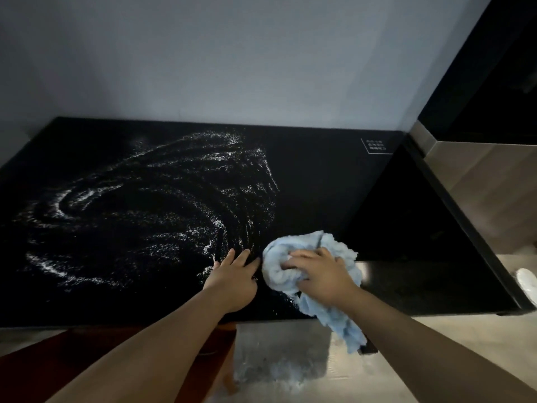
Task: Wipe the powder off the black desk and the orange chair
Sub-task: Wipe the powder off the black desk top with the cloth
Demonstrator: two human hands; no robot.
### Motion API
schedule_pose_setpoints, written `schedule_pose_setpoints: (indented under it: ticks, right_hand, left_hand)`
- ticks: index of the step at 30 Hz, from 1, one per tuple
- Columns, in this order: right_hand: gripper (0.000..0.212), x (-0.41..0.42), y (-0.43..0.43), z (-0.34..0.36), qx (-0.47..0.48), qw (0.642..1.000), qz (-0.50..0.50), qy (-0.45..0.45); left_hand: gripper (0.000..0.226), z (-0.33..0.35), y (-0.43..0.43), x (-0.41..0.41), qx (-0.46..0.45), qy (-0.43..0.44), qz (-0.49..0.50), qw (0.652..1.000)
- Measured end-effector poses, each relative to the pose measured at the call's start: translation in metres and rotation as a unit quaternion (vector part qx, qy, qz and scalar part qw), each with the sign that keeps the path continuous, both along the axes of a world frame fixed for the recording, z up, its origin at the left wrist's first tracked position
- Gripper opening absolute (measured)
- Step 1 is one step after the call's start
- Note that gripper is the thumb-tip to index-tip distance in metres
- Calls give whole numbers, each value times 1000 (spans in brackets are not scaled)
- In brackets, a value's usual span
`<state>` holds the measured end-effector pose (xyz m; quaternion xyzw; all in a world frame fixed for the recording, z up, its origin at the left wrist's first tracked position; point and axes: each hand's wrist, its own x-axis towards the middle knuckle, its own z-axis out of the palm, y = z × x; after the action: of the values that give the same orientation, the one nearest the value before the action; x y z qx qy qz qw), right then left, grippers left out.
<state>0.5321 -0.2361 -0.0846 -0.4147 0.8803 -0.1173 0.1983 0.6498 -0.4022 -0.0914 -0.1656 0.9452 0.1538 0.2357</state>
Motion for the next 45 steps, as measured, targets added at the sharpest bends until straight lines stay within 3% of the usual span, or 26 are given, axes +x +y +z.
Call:
schedule_pose_setpoints:
  ticks: [3,6,9,12,15,18,22,30,35,42,45]
  right_hand:
    - [40,-9,7,10,-28,997,-66,-27]
    - [48,-9,10,9,21,995,-102,6]
    - [38,1,1,12,16,995,-103,4]
    - [45,21,2,7,41,998,-32,21]
    - [36,17,3,15,-38,995,-82,-38]
    - [44,-7,-3,22,-41,992,-117,-1]
    - [57,4,3,1,82,993,-83,30]
    - [51,36,14,-5,44,997,-46,53]
    - [51,57,40,-4,32,997,11,67]
    - [39,53,61,22,92,987,112,68]
    - [38,59,69,21,112,986,102,65]
  left_hand:
    - [60,0,0,2,3,-1,-2,1000]
    - [60,0,-1,1,8,-5,-3,1000]
    - [60,1,0,0,6,-4,0,1000]
    - [60,0,0,1,3,2,2,1000]
    - [61,-2,-2,1,12,6,3,1000]
    - [61,-3,-2,1,8,3,1,1000]
    - [60,-5,-1,3,5,13,7,1000]
    - [61,-2,8,1,25,14,44,999]
    - [64,-3,24,10,16,9,17,1000]
    - [66,1,34,16,25,4,3,1000]
    - [66,1,36,19,27,2,-7,1000]
